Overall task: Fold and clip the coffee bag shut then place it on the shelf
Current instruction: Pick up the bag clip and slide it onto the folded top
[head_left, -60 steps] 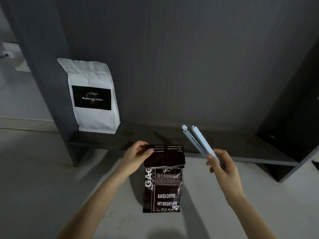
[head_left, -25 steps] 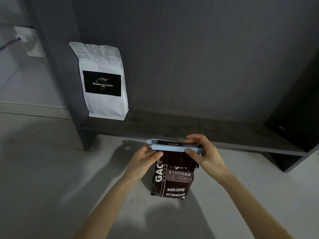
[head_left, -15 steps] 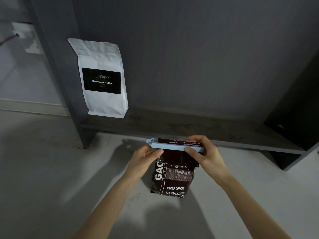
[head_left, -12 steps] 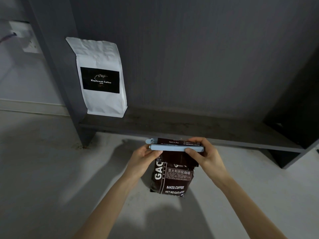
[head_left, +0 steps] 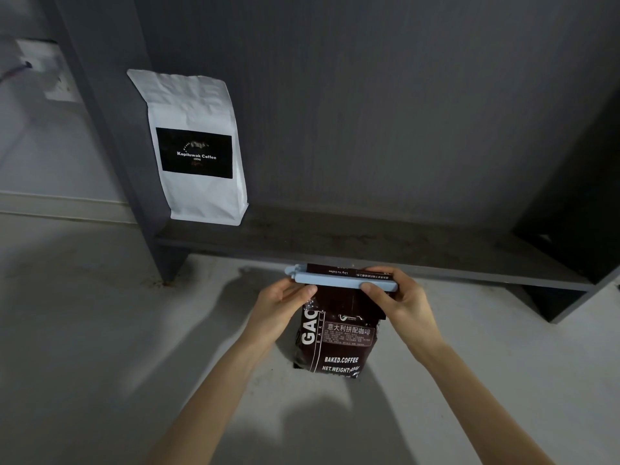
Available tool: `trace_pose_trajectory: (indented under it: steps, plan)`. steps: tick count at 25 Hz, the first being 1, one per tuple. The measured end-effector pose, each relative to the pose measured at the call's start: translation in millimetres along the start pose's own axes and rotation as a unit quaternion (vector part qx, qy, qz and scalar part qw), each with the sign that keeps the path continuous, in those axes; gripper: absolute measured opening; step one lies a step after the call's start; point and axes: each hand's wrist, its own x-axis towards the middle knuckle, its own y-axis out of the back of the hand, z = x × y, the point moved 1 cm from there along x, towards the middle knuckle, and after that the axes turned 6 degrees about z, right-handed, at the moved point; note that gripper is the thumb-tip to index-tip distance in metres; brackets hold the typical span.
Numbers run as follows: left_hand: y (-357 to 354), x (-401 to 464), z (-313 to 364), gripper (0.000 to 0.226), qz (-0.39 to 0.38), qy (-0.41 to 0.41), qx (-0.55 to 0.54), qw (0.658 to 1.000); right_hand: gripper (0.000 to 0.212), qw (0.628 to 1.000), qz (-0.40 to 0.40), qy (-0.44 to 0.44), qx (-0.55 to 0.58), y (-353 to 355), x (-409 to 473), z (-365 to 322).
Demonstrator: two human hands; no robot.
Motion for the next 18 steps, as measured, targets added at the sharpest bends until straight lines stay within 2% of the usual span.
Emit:
trace_pose_trajectory:
  steps: [13, 15, 18]
  plan:
    - [1.4, 0.4, -0.9, 0.023, -0.015, 0.005, -0.023, 1.000, 0.017, 0.999, 0.040, -0.008, 0.013, -4.1, -4.8, 2.0]
    - [1.2, 0.0, 0.8, 0.021, -0.025, -0.006, -0.023, 0.999, 0.016, 0.999, 0.042, -0.005, 0.015, -4.1, -5.2, 2.6]
    - [-1.8, -0.3, -1.1, 0.014, 0.003, -0.010, -0.038, 0.999, 0.014, 0.999, 0.039, -0.004, 0.012, -4.0, -5.9, 3.8]
